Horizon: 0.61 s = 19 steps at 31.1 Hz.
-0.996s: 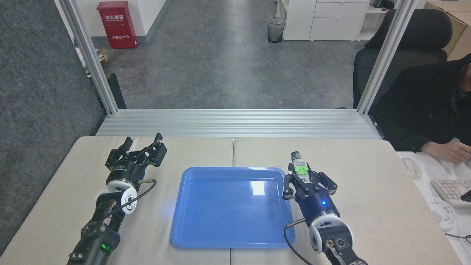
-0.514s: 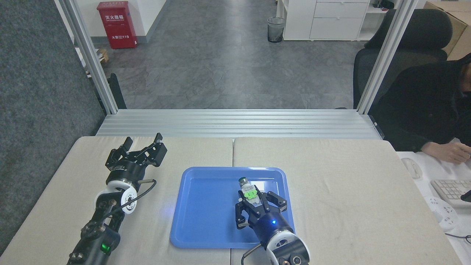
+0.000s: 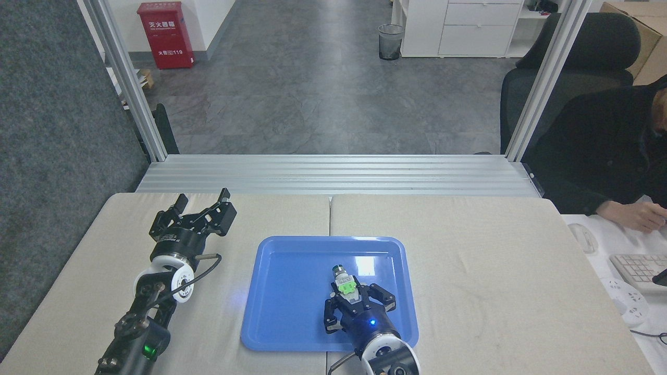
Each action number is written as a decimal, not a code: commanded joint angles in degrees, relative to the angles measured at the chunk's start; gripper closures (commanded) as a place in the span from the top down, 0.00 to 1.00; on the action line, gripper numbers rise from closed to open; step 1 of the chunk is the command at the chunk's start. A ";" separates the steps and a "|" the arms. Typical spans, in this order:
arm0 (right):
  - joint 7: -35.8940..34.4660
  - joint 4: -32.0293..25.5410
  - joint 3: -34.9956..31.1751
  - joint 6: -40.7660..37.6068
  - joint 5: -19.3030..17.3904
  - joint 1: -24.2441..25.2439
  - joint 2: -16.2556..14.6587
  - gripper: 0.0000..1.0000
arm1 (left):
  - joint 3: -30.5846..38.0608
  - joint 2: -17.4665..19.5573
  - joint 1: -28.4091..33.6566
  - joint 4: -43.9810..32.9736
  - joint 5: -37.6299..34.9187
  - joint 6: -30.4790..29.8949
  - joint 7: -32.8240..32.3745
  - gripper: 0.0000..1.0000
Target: Pick up switch part and place in tray
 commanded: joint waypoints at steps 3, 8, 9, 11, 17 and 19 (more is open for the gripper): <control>-5.48 4.74 -5.97 -0.73 -2.38 -1.19 2.47 0.99 | -0.08 0.00 -0.04 0.00 0.00 -0.01 0.04 1.00; -7.96 2.71 -13.54 -7.39 -6.33 -3.92 2.12 0.99 | -0.08 0.00 0.05 0.00 0.00 -0.01 0.04 1.00; -7.96 2.45 -14.94 -8.63 -7.29 -4.35 1.86 0.99 | 0.00 0.00 0.05 0.00 0.00 -0.01 0.04 1.00; -8.04 1.92 -19.41 -9.51 -8.79 -6.11 1.07 0.99 | -0.08 0.00 -0.04 0.00 0.00 -0.01 0.04 1.00; -10.93 1.48 -30.59 -14.60 -9.23 -12.61 -7.96 0.98 | 0.01 0.00 -0.04 0.00 0.00 -0.01 0.04 1.00; -13.92 2.01 -31.91 -16.36 -9.32 -13.58 -13.06 0.98 | -0.08 0.00 0.05 0.00 0.00 -0.01 0.04 1.00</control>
